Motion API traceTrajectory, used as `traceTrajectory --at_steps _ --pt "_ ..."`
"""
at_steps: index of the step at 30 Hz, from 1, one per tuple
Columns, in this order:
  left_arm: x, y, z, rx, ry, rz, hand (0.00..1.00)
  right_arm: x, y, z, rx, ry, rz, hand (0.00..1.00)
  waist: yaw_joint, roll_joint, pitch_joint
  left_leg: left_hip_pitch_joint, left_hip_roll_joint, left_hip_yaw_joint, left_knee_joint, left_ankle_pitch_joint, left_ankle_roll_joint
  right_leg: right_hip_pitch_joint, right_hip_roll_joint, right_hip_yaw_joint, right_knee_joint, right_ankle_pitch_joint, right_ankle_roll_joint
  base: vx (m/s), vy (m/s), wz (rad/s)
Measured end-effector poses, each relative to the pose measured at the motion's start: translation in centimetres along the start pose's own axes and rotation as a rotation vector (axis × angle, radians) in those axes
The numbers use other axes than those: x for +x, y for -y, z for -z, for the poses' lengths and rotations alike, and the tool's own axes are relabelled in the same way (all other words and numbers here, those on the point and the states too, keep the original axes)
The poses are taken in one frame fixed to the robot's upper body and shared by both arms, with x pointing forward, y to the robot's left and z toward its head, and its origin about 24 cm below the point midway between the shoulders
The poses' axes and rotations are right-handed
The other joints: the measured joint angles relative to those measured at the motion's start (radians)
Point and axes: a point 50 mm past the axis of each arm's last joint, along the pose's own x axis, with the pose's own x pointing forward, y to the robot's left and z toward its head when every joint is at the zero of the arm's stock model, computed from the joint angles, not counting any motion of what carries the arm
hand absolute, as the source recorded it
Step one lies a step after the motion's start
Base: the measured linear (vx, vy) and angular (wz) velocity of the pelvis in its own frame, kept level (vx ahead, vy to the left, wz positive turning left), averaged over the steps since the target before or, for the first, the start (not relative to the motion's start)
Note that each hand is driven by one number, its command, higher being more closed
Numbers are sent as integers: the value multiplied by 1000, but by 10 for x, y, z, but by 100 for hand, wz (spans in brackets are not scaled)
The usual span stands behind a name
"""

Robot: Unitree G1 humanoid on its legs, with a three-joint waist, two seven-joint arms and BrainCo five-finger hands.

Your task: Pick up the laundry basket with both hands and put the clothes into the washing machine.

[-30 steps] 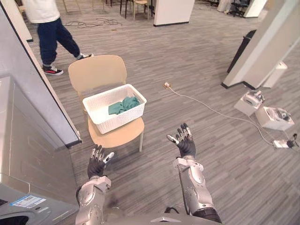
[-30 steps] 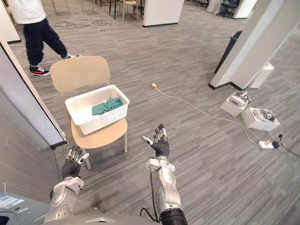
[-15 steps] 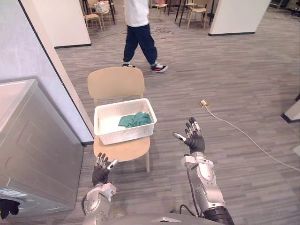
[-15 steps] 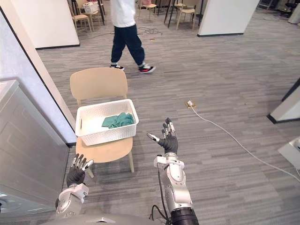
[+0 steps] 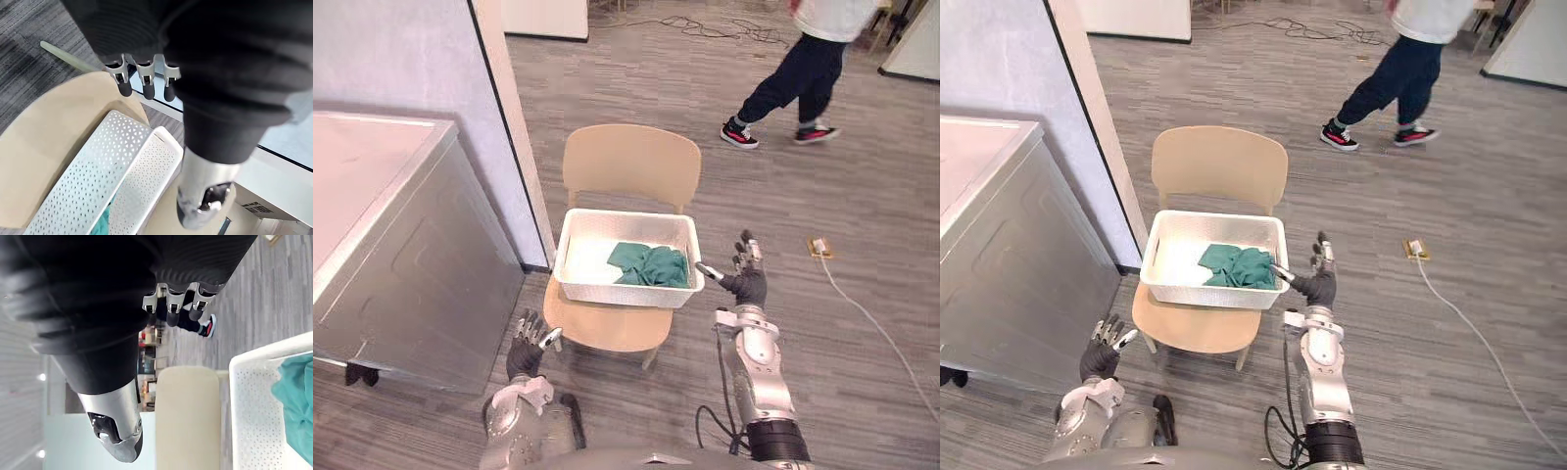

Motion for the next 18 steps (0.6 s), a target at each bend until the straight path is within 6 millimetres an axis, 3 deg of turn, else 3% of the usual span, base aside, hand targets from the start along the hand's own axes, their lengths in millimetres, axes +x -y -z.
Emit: traceTrajectory --at_steps 1,2,3,4,8,10,11,13,18 --pt "0 -2 0 7 -8 -1 0 1 -5 -1 -23 5 -19 0 -3 -3 6 0 -3 2 14 -12 -3 -62 -34 32 127 -15 -20 168 220 -12" --pt "1 -6 -1 29 -19 -2 0 5 -17 -2 -58 12 -58 0 -14 -9 16 3 -6 3 36 -34 -2 -172 -75 100 353 -45 -46 156 174 11" --pt "3 -10 -3 50 -21 -6 0 6 -28 -3 -97 10 -99 0 -26 -9 23 12 0 5 53 -40 9 -239 -78 134 458 -70 -42 163 134 18" --pt "4 -12 -5 63 -17 -6 0 6 -32 -3 -114 16 -120 0 -26 0 33 19 2 5 53 -41 11 -261 -76 138 469 -76 -43 191 52 23" --pt "15 -8 -22 116 42 20 0 18 -54 -22 -134 102 -195 0 -26 -4 62 -4 14 -15 64 -41 10 -364 -53 128 314 -78 -75 100 -56 32" --pt "29 8 -40 120 108 71 0 28 -56 -35 -147 156 -208 0 -25 -30 107 -83 17 -52 140 -57 -12 -392 -50 130 180 50 -97 -29 -187 62" --pt "37 15 -52 126 152 92 0 37 -59 -45 -170 198 -224 0 -26 -33 144 -146 31 -84 202 -72 -27 -421 -47 128 178 109 -14 -121 -266 30" --pt "42 26 -58 103 180 116 0 49 -60 -55 -255 244 -250 0 -22 -3 189 -227 78 -120 228 -63 -45 -476 -5 102 185 99 -48 -124 -214 9" --pt "46 39 -60 81 192 144 0 67 -52 -81 -420 358 -236 0 -27 -7 254 -299 110 -157 188 -2 -73 -547 39 66 186 110 -86 -53 -173 3"
